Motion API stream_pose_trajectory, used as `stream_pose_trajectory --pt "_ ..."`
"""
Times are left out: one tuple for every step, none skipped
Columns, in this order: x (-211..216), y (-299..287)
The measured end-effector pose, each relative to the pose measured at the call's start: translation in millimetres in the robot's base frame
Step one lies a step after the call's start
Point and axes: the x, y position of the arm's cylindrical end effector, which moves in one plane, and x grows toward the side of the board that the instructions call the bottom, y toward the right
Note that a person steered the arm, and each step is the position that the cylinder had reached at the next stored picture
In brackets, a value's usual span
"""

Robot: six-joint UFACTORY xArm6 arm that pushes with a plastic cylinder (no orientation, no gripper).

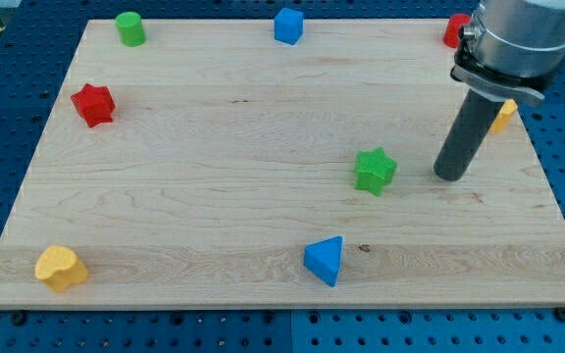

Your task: Move your arm diagonally right to the yellow hexagon

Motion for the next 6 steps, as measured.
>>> stream_pose_trajectory --pt "-20.1 0.0" --pt "-48.3 0.0" --pt "-72.1 0.0" --pt "-95.9 4.9" --pt "-112.8 31.7" --pt "-119.3 75.3"
